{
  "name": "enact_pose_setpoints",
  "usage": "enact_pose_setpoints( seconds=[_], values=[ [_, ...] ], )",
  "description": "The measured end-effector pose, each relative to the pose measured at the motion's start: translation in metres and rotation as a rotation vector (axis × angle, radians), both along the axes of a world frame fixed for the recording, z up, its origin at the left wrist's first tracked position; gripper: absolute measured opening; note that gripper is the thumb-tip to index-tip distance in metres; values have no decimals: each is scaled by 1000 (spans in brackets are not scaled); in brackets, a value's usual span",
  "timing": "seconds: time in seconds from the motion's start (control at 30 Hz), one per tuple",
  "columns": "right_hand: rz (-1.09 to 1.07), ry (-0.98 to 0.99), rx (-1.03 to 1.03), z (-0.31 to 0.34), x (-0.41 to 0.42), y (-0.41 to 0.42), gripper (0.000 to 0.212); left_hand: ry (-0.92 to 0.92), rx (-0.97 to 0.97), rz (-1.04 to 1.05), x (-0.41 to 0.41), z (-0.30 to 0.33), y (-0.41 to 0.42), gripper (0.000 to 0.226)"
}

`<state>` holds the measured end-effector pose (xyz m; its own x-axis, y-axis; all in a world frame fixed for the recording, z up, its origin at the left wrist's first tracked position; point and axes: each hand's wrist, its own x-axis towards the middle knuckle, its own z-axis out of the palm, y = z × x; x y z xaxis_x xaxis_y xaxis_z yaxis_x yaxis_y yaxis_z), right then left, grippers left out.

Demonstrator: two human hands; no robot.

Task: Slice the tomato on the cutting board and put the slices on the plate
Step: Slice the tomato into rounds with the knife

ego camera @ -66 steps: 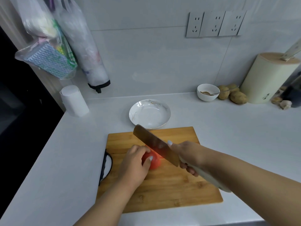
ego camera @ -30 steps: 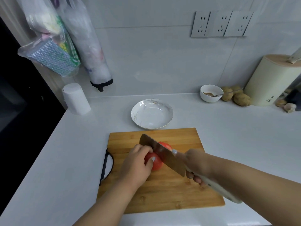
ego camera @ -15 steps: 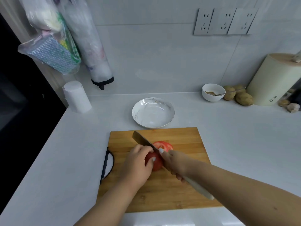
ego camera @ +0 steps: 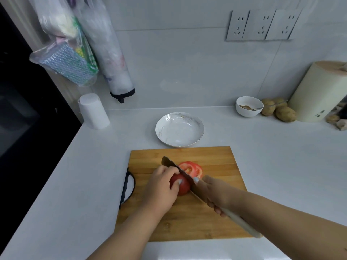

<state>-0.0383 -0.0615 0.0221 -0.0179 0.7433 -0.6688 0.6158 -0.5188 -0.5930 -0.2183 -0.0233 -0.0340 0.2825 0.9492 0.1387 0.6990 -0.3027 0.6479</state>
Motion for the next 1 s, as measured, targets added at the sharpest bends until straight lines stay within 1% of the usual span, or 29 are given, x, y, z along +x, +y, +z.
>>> enact_pose_setpoints(
  seconds=[0.1, 0.17, 0.23, 0.33, 0.4, 0.47, 0.57, 0.63, 0.77, 0.83, 0.93, 1.0],
  values=[
    [-45, 60, 46, -8, 2, 0, 39, 7, -17, 4, 0, 1, -1, 21],
    [-77, 78, 40, -8, 1, -1, 37, 15, -25, 11, 0, 2, -2, 22],
    [-86, 76, 20, -5, 1, 0, 41, 19, -22, 14, 0, 2, -2, 22],
    [-66, 47, -73, 1, 2, 2, 43, 20, -24, 9, 0, 3, -2, 21],
    [-97, 69, -129, 3, 3, 3, 49, 18, -22, 10, 0, 2, -2, 22],
    [-111, 92, -127, 3, 5, 4, 48, 21, -20, 12, 0, 2, -2, 23],
    [-73, 110, -64, 0, 6, 4, 43, 33, -22, 16, 0, 2, -2, 23],
    [-82, 110, -76, 1, 5, 3, 43, 42, -21, 17, 0, 3, -3, 23],
    [-134, 75, -213, 6, 6, 4, 59, 53, -2, 25, 0, 3, -7, 24],
    [-129, 50, -256, 8, 8, 6, 60, 71, 8, 29, 0, 3, -9, 26],
    [-123, 62, -253, 9, 9, 9, 59, 85, 33, 8, 0, 5, -12, 27],
    [-104, 63, -220, 5, 9, 11, 64, 90, 68, -18, 1, 6, -15, 27]
  ],
)
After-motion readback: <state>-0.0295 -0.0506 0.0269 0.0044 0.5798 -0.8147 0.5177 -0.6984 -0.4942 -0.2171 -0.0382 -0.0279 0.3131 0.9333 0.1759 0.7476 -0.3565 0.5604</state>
